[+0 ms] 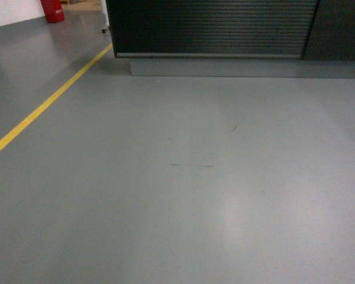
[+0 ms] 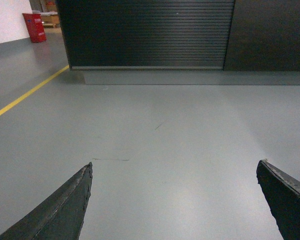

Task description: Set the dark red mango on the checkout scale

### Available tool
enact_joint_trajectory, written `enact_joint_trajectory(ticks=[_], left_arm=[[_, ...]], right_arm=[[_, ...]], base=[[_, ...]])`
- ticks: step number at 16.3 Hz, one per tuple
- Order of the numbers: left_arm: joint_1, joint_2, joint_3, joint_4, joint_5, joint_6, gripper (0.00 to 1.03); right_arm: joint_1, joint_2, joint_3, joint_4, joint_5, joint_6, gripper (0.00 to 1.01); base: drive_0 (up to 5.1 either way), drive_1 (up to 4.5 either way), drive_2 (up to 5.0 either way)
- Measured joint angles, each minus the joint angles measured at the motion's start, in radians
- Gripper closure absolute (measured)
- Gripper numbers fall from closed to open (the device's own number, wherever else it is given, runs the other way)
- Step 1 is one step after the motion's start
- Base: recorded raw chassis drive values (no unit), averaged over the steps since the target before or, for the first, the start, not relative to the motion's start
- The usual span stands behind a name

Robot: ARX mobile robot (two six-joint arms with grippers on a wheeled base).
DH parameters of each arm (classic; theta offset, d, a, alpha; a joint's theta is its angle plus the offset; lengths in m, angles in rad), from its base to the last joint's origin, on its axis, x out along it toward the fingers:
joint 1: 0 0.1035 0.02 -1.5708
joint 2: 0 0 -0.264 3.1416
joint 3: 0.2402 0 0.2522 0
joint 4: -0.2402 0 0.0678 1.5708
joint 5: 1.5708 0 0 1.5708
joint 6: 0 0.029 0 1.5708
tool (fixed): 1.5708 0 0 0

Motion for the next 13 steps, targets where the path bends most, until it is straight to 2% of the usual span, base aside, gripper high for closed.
enact_joint_trajectory(ticks=[13], left_arm=[[0.000,0.000,0.000,0.000,0.000,0.000,0.05]], right_arm=[[0.000,0.000,0.000,0.000,0.000,0.000,0.03]], base=[[0.0,0.00,0.0]])
